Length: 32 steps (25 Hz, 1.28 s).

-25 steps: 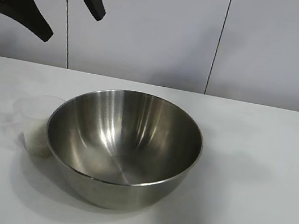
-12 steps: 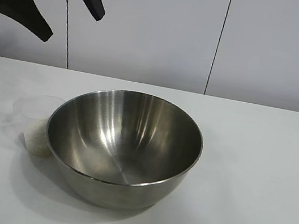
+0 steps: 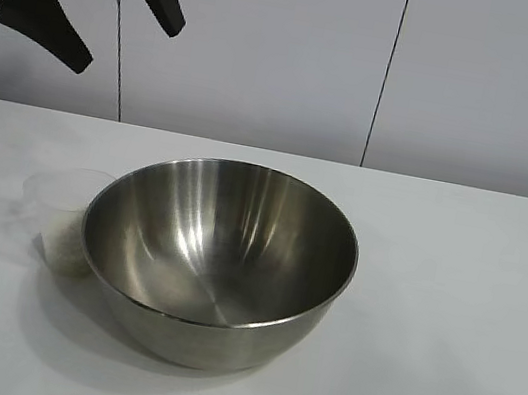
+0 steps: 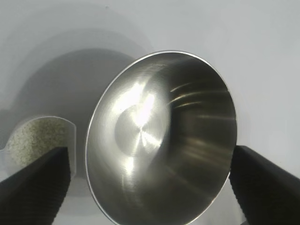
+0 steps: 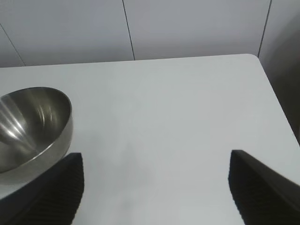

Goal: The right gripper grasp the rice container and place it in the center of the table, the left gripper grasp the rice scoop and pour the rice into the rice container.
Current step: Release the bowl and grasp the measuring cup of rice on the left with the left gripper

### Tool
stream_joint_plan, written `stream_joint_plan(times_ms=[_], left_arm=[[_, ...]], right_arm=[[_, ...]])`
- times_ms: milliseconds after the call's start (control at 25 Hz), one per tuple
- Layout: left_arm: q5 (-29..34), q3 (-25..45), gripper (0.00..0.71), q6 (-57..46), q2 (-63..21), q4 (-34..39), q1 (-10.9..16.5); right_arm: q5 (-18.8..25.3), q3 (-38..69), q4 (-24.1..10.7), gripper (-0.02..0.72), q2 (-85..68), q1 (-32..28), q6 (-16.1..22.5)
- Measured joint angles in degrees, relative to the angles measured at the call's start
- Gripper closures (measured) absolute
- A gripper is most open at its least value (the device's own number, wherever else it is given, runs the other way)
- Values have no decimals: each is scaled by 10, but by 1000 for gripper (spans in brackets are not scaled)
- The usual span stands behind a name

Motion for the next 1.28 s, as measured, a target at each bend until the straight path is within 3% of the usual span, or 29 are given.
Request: stream_joint_plan(times_ms=[160, 360, 1080, 1280], left_arm=[[0, 0, 47, 0, 0, 0, 0], [0, 0, 47, 0, 0, 0, 0], [-1, 0, 47, 0, 0, 0, 0], [-44, 0, 47, -2, 0, 0, 0]], right_arm=[[37, 21, -22, 130, 0, 6, 12], [39, 41, -67, 135, 0, 6, 40], [36, 44, -62, 135, 0, 6, 72], [36, 44, -62, 135, 0, 6, 73]])
